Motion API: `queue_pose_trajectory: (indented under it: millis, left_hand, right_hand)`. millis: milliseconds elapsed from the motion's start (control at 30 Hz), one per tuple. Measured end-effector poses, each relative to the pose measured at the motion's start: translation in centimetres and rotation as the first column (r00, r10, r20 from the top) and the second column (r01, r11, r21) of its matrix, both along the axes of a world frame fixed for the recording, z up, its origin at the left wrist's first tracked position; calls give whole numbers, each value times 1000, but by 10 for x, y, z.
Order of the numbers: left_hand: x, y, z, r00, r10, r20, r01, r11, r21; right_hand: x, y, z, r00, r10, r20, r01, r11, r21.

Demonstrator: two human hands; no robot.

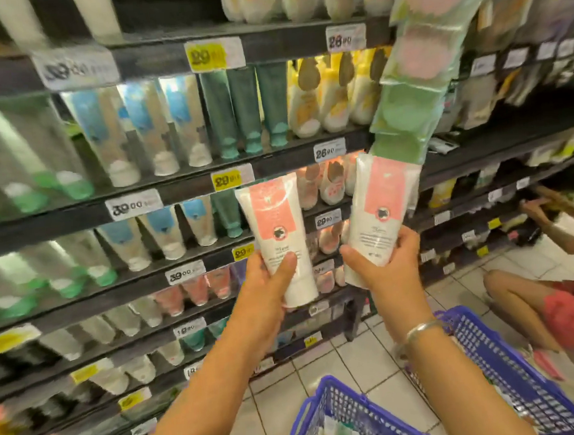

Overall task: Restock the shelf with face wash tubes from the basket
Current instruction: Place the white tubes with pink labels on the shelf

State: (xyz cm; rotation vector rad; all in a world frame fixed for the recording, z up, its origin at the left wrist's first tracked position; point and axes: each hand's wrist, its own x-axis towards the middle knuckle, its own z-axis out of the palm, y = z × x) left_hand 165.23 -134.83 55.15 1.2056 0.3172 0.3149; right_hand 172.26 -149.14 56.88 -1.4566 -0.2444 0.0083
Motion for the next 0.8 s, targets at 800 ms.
queue_pose_trajectory:
  millis: [800]
  left_hand:
    - [-24, 185, 333, 895, 239, 377, -404, 792, 457]
  right_hand:
    - [56, 190, 279, 794, 375, 478, -483, 867, 123]
